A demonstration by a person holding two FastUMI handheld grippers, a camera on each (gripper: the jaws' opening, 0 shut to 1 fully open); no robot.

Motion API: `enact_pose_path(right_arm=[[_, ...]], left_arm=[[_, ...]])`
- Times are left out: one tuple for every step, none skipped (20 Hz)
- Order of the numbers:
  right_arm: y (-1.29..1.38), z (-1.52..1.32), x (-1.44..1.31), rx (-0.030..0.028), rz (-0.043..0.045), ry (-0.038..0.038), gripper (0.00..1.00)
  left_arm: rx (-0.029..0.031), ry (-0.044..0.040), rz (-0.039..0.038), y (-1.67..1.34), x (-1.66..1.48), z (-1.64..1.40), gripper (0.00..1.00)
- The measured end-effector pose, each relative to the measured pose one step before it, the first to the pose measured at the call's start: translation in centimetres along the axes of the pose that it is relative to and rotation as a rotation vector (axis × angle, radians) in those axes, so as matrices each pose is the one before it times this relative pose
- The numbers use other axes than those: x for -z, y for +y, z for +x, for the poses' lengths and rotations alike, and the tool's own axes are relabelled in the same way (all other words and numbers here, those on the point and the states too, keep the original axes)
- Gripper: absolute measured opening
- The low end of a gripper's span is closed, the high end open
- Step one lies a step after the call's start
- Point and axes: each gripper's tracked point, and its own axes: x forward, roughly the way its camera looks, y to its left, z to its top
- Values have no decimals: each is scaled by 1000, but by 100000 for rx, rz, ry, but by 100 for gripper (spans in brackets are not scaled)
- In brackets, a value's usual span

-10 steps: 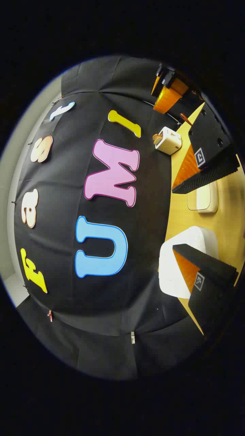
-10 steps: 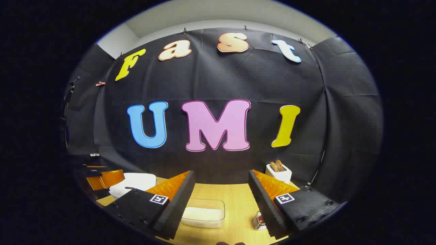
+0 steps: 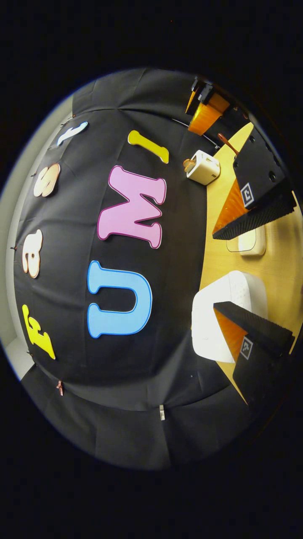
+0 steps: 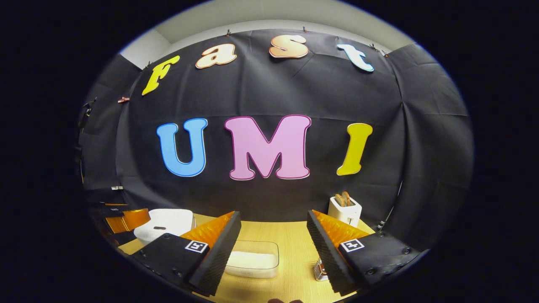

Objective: Close the left gripper, press the button to open the rice cooker; take a wooden spoon from the chopstick holder with the right hand, scoop a spoonful of rice and pour it into the rice cooker, then put the wooden spoon back into the chopstick holder.

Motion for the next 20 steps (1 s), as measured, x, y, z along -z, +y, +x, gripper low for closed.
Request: enact_pose_path(right_arm=[[-44, 49, -28, 160, -22, -11, 98], [-82, 26, 27, 264, -70, 41, 98], [-21, 101, 79, 178, 74, 210, 98], [99, 109, 85, 29, 91, 332, 98], [63, 116, 128, -77, 43, 542, 98], [145, 122, 127, -317, -38, 468, 98], [89, 33, 26, -223, -46, 114, 98], [82, 132, -2, -258, -133, -141, 98], [50, 122, -142, -204, -120, -296, 98], [84, 62, -47, -4, -84, -129, 98], [58, 142, 78, -126, 51, 38, 98], [85, 175, 106, -139, 51, 237, 98], [50, 170, 150, -269, 81, 447, 98], [70, 53, 47, -158, 143, 345, 98], [-17, 152, 57, 68, 70, 260, 98], [-90, 40, 125, 236, -81, 183, 98], [-116, -82, -12, 400, -65, 78, 98], [-162, -67, 31, 426, -22, 43, 98], [-217, -38, -13, 710, -172, 64, 98], [-301, 7, 44, 1040, -202, 24, 98]], left_arm=[[-180, 750, 357, 19, 376, 34, 95], [-269, 357, 22, 158, 27, 29, 95], [269, 167, -262, 32, 57, 42, 95], [755, 46, -42, -92, -95, 13, 95], [748, 163, 482, -64, 143, 115, 95], [730, 151, 675, -12, -71, 65, 95], [332, -295, 719, 108, -50, -40, 94], [53, -462, 662, 128, -240, 150, 93], [250, -293, 635, 109, -199, 154, 91], [730, -199, 392, 7, -224, 93, 90], [958, -253, 110, -74, -93, 151, 87], [983, -305, -64, -5, -272, 182, 85], [1076, -267, 60, -4, -80, 123, 80], [482, -396, 476, 130, -379, 267, 78], [537, 1, 742, 134, -66, 325, 71], [562, 327, 719, 178, -162, 272, 67], [-208, 629, 476, 385, 145, 358, 56], [-1428, 119, 73, 567, -65, 351, 41], [-1722, -453, -157, 778, -361, 527, 27], [-1823, 112, 15, 773, -123, 403, 18]])
